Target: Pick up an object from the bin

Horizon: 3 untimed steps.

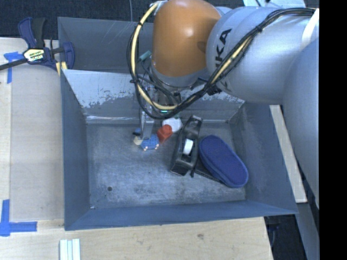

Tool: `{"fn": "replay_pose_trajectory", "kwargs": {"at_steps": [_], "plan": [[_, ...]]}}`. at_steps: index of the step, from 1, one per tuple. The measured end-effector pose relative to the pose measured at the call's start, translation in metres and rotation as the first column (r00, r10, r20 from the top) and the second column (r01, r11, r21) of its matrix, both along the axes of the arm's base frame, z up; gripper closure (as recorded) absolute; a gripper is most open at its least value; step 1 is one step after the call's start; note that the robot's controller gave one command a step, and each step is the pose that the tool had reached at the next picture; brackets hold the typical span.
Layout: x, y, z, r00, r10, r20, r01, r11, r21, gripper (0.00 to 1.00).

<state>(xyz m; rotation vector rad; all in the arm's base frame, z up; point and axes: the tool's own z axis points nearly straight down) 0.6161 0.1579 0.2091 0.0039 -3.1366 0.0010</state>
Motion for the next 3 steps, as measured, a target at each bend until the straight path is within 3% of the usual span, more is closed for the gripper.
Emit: {"fn": "replay_pose_trajectory", "kwargs": {"at_steps": [1,2,3], "plan": [[0.002,-0.057,-0.106,0.967,0.253,0.001,-0.253,0.967,0.000,0.00],[0.002,-0.056,-0.140,0.981,0.193,0.005,-0.193,0.981,0.001,0.00],[0.003,-0.056,-0.138,0.981,0.192,0.008,-0.192,0.981,0.001,1.00]]}}
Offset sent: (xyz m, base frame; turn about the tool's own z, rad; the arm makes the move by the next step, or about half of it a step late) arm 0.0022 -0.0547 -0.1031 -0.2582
